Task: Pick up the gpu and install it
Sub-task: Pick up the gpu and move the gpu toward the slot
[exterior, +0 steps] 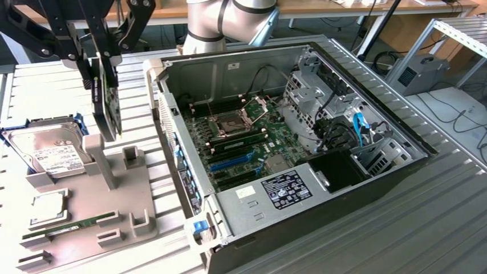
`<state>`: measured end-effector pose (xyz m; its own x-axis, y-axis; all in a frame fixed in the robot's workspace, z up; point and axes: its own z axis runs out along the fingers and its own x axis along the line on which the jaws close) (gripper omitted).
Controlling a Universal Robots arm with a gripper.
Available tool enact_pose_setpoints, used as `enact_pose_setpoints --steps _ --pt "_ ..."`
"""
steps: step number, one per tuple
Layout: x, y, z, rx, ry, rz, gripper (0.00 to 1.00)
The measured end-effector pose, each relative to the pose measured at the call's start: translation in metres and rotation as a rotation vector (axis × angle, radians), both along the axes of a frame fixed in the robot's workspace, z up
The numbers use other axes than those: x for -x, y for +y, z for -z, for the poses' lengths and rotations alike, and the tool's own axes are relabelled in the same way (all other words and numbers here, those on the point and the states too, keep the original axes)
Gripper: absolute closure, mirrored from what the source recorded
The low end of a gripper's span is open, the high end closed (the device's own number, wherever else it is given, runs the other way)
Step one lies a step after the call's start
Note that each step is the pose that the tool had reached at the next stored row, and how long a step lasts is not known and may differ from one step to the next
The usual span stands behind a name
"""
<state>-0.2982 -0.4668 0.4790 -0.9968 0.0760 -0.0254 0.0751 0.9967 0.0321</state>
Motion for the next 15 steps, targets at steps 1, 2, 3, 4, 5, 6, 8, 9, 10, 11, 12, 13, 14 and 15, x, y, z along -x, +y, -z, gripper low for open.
enact_pose_setpoints --steps 1,2,3,4,5,6,8,9,10,11,12,13,14,15 --pt "0.0 0.0 0.0003 0.0 0.0 0.0 0.74" --pt "0.0 0.0 0.0005 0.0 0.0 0.0 0.74" --pt "0.0 0.0 0.0008 0.0 0.0 0.0 0.74" --pt "0.0 0.0 0.001 0.0 0.0 0.0 0.74" --pt "0.0 0.0 0.0013 0.0 0.0 0.0 0.74" --pt "0.0 0.0 0.0015 0.0 0.0 0.0 0.74" --pt "0.0 -0.0001 0.002 0.0 0.0001 0.0 0.74" --pt "0.0 -0.0001 0.0023 0.0 0.0 0.0 0.74" --pt "0.0 -0.0001 0.0026 0.0 0.0 0.0 0.74" --pt "0.0 -0.0001 0.0028 0.0 0.0 0.0 0.74" --pt "0.0 -0.0001 0.003 0.0 0.0 0.0 0.74" --pt "0.0 -0.0001 0.0033 0.0 0.0 0.0 0.74" --pt "0.0 -0.0001 0.0036 0.0 0.0 0.0 0.74" --pt "0.0 -0.0001 0.0039 0.0 0.0 0.0 0.74"
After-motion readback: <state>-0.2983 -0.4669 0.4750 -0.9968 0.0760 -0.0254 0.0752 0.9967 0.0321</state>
